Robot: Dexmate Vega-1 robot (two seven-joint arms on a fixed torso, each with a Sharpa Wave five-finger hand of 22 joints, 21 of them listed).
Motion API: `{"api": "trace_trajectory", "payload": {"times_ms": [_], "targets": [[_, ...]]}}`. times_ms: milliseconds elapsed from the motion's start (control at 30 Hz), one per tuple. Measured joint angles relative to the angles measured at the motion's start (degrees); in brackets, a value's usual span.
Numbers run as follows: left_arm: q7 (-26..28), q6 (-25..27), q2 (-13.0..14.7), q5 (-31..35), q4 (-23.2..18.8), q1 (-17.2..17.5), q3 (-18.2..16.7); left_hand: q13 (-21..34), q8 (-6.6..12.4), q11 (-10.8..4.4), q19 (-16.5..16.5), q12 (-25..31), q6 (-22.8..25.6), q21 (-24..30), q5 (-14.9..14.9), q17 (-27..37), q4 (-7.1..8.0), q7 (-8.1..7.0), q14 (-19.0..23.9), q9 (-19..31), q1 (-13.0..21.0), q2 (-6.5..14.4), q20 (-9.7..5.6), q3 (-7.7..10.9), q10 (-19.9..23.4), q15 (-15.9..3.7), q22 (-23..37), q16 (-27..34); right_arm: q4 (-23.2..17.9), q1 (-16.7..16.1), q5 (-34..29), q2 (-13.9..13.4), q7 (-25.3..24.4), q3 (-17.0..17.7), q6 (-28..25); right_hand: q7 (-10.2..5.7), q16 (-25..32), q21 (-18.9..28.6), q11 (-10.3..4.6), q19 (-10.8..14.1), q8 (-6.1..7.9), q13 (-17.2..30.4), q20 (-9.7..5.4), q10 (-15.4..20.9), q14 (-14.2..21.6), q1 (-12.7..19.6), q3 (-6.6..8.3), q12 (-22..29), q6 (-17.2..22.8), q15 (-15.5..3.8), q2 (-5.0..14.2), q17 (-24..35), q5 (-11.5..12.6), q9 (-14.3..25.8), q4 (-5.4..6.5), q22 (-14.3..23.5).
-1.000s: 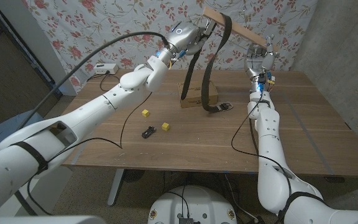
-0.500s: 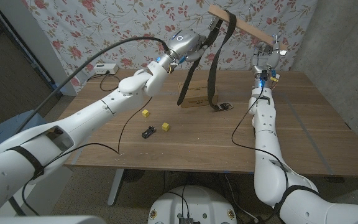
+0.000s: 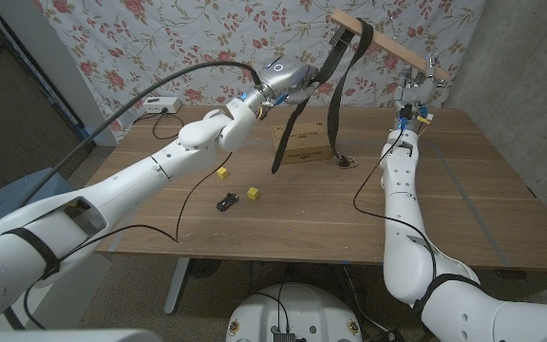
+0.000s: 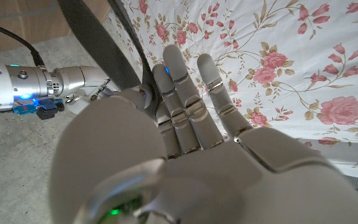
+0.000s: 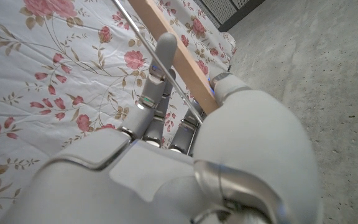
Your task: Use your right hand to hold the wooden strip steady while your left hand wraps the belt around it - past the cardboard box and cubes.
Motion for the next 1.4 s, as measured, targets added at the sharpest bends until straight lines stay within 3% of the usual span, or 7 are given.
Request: {"api": "trace_trajectory", "payload": {"times_ms": [567,1400], "targets": [[-5.8,-3.0,0.2,-3.3,-1.2,1.4,0.9,0.1,-0.75,-0.01,0.4,-0.7,0.4,0.1,0.1,0.4,-0.03,0.02,0.6,-0.1,0.4,-0.4,0.39,0.27,1.8,0.6,0.0,0.0,3.1,1.4,-4.6,-0.9,-1.1,-0.6,7.1,0.0,0.0,0.0,0.0,0.0,-0.31,0.0,0.0,0.0,0.0,-0.2,0.78,-0.1,0.0,0.0,-0.22,0.0,0.0,0.2,0.63,0.0],[-15.4,-9.4,-2.0,-12.4,-4.5,1.6,2.3,0.8,-1.5,0.09,0.4,-1.1,0.6,0.1,0.6,0.7,0.28,0.2,0.6,1.0,0.4,-0.4,0.38,0.58,2.3,0.62,0.0,0.0,6.6,1.6,-8.0,-3.7,0.3,-0.8,9.9,0.01,0.0,-0.1,0.0,0.0,-0.42,0.0,0.0,0.0,0.0,-0.4,1.33,-0.1,0.0,0.0,-0.45,0.0,0.0,0.3,1.17,0.0]]}}
